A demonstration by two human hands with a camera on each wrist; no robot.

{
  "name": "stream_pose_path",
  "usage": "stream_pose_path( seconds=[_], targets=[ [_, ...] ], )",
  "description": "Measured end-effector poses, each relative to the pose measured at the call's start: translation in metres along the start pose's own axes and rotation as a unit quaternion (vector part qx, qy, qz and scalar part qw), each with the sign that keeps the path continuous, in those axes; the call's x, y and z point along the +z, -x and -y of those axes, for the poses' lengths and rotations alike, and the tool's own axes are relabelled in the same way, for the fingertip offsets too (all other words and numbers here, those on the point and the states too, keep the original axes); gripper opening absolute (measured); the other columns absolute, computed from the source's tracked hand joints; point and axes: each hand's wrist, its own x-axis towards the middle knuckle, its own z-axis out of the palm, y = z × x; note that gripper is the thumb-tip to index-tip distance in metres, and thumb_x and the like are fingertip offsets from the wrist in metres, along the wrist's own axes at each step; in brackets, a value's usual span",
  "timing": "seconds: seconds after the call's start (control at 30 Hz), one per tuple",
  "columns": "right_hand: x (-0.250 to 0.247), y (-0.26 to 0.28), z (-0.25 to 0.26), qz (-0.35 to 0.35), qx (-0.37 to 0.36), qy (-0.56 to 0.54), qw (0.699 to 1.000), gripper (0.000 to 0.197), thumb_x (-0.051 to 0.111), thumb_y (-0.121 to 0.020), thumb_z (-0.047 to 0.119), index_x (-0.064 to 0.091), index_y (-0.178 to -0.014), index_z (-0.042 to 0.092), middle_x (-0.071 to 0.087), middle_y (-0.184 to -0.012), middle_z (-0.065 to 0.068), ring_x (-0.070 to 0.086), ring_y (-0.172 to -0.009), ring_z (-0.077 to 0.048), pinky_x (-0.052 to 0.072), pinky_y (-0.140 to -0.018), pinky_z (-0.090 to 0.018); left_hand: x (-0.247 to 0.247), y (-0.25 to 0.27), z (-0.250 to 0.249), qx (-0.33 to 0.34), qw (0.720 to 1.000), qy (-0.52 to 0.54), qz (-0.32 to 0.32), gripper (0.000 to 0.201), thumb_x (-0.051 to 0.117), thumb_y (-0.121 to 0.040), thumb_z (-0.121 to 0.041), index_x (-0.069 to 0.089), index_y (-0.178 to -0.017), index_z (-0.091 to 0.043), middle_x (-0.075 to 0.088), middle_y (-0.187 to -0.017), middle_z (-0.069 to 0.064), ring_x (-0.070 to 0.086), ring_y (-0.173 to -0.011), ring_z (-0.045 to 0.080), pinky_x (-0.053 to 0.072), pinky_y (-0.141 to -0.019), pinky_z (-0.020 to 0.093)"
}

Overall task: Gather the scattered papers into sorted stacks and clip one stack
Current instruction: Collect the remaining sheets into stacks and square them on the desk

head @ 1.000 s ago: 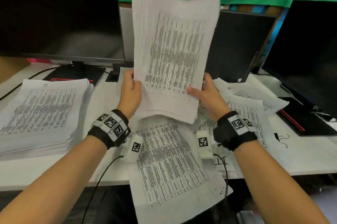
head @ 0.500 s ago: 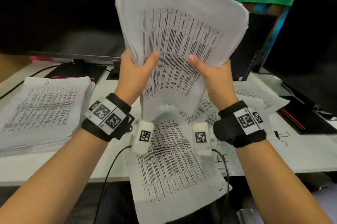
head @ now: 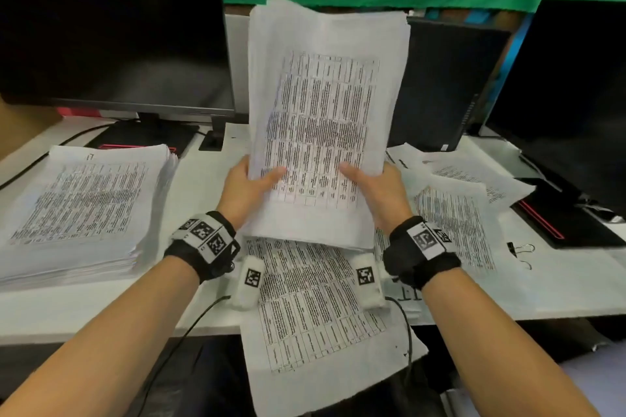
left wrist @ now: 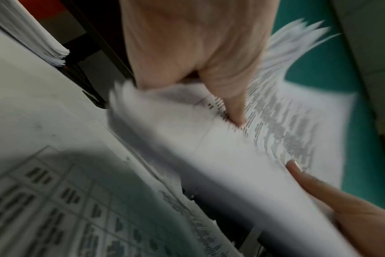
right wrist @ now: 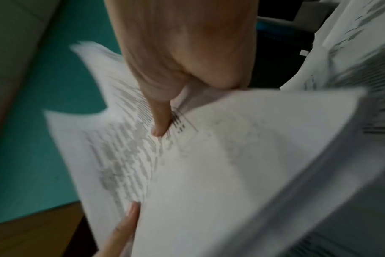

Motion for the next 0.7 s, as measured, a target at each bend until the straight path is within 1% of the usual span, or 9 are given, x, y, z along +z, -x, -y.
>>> stream_pose_path(
  seconds=[0.07, 0.1, 0.2, 0.3, 0.4, 0.5, 0.57, 0.63, 0.7],
  targets=[
    [-0.004, -0.003, 0.001, 0.009, 0.002, -0.026, 1.0, 0.032, 0.071, -0.087, 0.009, 0.064, -0.119, 0.012, 0.072, -0.115, -0.008, 0.071, -0.104, -0.024, 0.058, -0.088, -0.041, -0.002, -0.002, 0.0, 0.003, 0.998, -0.01, -0.054, 0.039, 0.057, -0.093, -0.033, 0.048, -0.124, -0.012, 0.061, -0.119, 0.003, 0.062, -0.102, 0.018, 0.052, -0.088, 0.036],
    [-0.008, -0.006, -0.003, 0.008, 0.021, -0.029, 0.999, 0.031, 0.067, -0.09, 0.007, 0.062, -0.121, 0.009, 0.071, -0.117, -0.012, 0.07, -0.104, -0.027, 0.058, -0.087, -0.043, -0.003, -0.004, 0.005, -0.028, 0.997, -0.05, -0.048, 0.034, 0.051, -0.097, -0.03, 0.047, -0.124, -0.009, 0.058, -0.121, 0.005, 0.059, -0.104, 0.02, 0.051, -0.091, 0.039],
    [-0.014, -0.011, -0.024, -0.034, 0.114, 0.027, 0.993, 0.027, 0.058, -0.096, 0.007, 0.059, -0.123, 0.003, 0.067, -0.121, -0.019, 0.068, -0.099, -0.03, 0.058, -0.082, -0.041, -0.004, -0.002, 0.022, -0.115, 0.966, -0.227, 0.053, 0.025, 0.04, -0.101, -0.019, 0.054, -0.113, -0.004, 0.054, -0.108, 0.009, 0.052, -0.095, 0.021, 0.046, -0.095, 0.041],
    [-0.012, -0.007, -0.042, -0.015, 0.239, 0.061, 0.969, 0.036, 0.063, -0.095, 0.021, 0.061, -0.122, -0.003, 0.07, -0.112, -0.019, 0.07, -0.085, -0.028, 0.06, -0.072, -0.037, -0.001, 0.004, 0.03, -0.164, 0.959, -0.216, 0.079, 0.048, 0.037, -0.101, -0.032, 0.055, -0.119, 0.008, 0.06, -0.109, 0.023, 0.056, -0.092, 0.026, 0.048, -0.089, 0.039],
    [-0.011, -0.002, -0.048, 0.048, 0.295, 0.028, 0.954, 0.035, 0.07, -0.089, 0.019, 0.065, -0.114, -0.006, 0.072, -0.092, -0.019, 0.071, -0.063, -0.026, 0.059, -0.054, -0.034, 0.002, 0.009, 0.032, -0.202, 0.968, -0.143, 0.029, 0.059, 0.031, -0.101, -0.044, 0.05, -0.127, 0.006, 0.057, -0.125, 0.024, 0.058, -0.111, 0.035, 0.048, -0.092, 0.036],
    [-0.014, -0.014, -0.051, 0.046, 0.222, 0.139, 0.964, 0.031, 0.073, -0.085, 0.006, 0.065, -0.113, -0.003, 0.07, -0.107, -0.012, 0.068, -0.081, -0.023, 0.059, -0.072, -0.035, 0.002, 0.013, 0.026, -0.228, 0.958, -0.151, 0.087, 0.066, 0.029, -0.1, -0.049, 0.05, -0.128, 0.007, 0.058, -0.125, 0.021, 0.057, -0.112, 0.034, 0.046, -0.096, 0.037],
    [-0.017, -0.02, -0.05, 0.028, 0.176, 0.191, 0.965, 0.033, 0.072, -0.086, 0.004, 0.063, -0.117, 0.003, 0.067, -0.109, -0.006, 0.065, -0.088, -0.02, 0.055, -0.073, -0.029, -0.002, 0.017, 0.013, -0.222, 0.957, -0.154, 0.104, 0.06, 0.034, -0.099, -0.048, 0.055, -0.119, 0.005, 0.063, -0.113, 0.015, 0.06, -0.099, 0.029, 0.049, -0.09, 0.037],
    [-0.024, -0.026, -0.054, 0.017, 0.178, 0.193, 0.965, 0.038, 0.072, -0.086, 0.004, 0.062, -0.122, 0.003, 0.067, -0.117, -0.008, 0.065, -0.101, -0.026, 0.054, -0.087, -0.035, -0.015, 0.025, 0.006, -0.207, 0.96, -0.187, 0.04, 0.044, 0.043, -0.099, -0.04, 0.055, -0.112, 0.0, 0.058, -0.11, 0.01, 0.057, -0.096, 0.026, 0.046, -0.085, 0.034],
    [-0.033, -0.03, -0.06, 0.007, 0.195, 0.186, 0.963, 0.038, 0.073, -0.086, 0.008, 0.063, -0.123, 0.004, 0.068, -0.121, -0.013, 0.065, -0.106, -0.03, 0.052, -0.095, -0.042, -0.035, 0.038, 0.006, -0.234, 0.962, -0.139, -0.025, 0.046, 0.051, -0.096, -0.037, 0.045, -0.128, -0.005, 0.05, -0.122, 0.008, 0.052, -0.11, 0.028, 0.044, -0.091, 0.039]
  ],
)
